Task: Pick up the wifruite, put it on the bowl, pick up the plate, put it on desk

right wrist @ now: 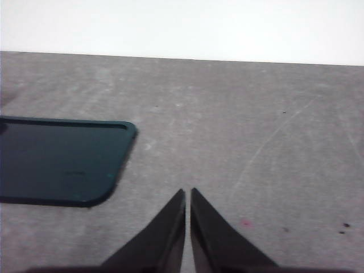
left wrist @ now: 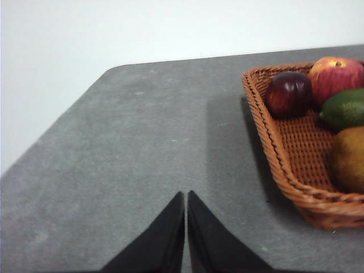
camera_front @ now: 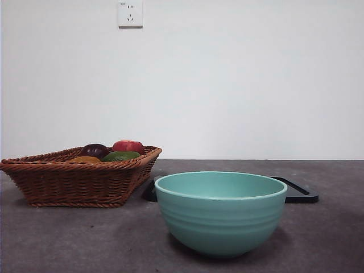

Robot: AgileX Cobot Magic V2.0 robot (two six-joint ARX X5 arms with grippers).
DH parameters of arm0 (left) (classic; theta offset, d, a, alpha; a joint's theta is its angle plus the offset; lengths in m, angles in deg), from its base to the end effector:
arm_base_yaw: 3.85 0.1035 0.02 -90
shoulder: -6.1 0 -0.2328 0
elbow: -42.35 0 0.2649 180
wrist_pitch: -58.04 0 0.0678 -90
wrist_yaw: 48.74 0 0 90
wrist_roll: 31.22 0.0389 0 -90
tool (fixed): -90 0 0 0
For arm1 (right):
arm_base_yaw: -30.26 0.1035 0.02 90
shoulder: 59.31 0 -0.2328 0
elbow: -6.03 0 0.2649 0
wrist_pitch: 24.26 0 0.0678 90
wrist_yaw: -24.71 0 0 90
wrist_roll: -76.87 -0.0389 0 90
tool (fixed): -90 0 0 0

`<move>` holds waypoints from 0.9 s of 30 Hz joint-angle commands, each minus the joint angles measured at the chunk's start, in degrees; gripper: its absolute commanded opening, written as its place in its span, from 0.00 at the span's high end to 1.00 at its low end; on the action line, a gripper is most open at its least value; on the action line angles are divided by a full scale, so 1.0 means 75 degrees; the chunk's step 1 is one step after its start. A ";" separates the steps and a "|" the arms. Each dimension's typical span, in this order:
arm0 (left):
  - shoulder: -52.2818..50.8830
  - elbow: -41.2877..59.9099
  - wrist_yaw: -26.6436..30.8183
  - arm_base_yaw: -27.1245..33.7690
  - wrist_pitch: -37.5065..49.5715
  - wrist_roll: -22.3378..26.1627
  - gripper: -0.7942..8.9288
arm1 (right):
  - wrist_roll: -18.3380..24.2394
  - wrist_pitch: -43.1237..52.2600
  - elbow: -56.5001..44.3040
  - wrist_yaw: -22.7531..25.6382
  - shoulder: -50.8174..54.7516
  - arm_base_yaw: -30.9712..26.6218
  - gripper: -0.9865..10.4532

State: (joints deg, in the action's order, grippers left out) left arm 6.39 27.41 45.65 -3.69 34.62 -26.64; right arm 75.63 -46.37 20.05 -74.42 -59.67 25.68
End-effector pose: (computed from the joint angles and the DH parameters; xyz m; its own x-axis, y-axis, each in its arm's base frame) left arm 0.1488 0.0034 0.1554 0.9852 0.0793 -0.1520 -0.0660 0.9937 0.0906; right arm 0.1497 -0.0058 0.1519 0.9862 0.0802 -0.1451 -0.0744 0.9962 0.0447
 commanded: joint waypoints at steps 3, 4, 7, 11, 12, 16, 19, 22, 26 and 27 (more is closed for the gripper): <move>-0.0017 0.0154 0.0020 0.0020 -0.0050 -0.1577 0.91 | -0.0866 0.0015 -0.0032 -0.0044 0.0020 -0.0009 0.91; -0.0017 0.0154 0.0020 0.0020 -0.0052 -0.1766 0.91 | -0.0950 -0.0038 -0.0032 -0.0012 0.0020 -0.0009 0.91; -0.0017 0.0154 0.0020 0.0020 -0.0050 -0.2101 0.91 | -0.1195 -0.0102 -0.0032 0.0017 0.0020 -0.0009 0.91; -0.0017 0.0154 0.0017 0.0020 -0.0052 -0.2699 0.91 | -0.1667 -0.0090 -0.0032 -0.0079 0.0020 -0.0009 0.91; -0.0017 0.0154 0.0017 0.0020 -0.0052 -0.2798 0.91 | -0.1667 -0.0085 -0.0032 -0.0184 0.0020 -0.0009 0.91; -0.0015 0.0102 0.0012 0.0020 -0.0067 -0.3249 0.91 | -0.1950 -0.0076 -0.0017 -0.0391 0.0020 -0.0009 0.91; -0.0015 -0.0047 0.0000 0.0020 -0.0111 -0.3366 0.91 | -0.2229 -0.0073 0.0044 -0.0411 0.0020 -0.0009 0.91; -0.0006 -0.0262 -0.0254 0.0020 -0.0128 -0.3372 0.91 | -0.2384 -0.0073 0.0210 -0.0411 0.0017 -0.0009 0.91; 0.0061 -0.0734 -0.0446 0.0020 -0.0519 -0.3488 0.91 | -0.2387 -0.0289 0.0720 -0.0408 0.0015 -0.0009 0.91; 0.0093 -0.0868 -0.0446 0.0020 -0.0632 -0.3523 0.91 | -0.2387 -0.0370 0.0877 -0.0408 0.0012 -0.0009 0.91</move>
State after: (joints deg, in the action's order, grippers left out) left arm 6.85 22.16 42.45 -3.69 29.66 -52.10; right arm 58.56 -49.47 25.65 -77.30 -59.71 25.68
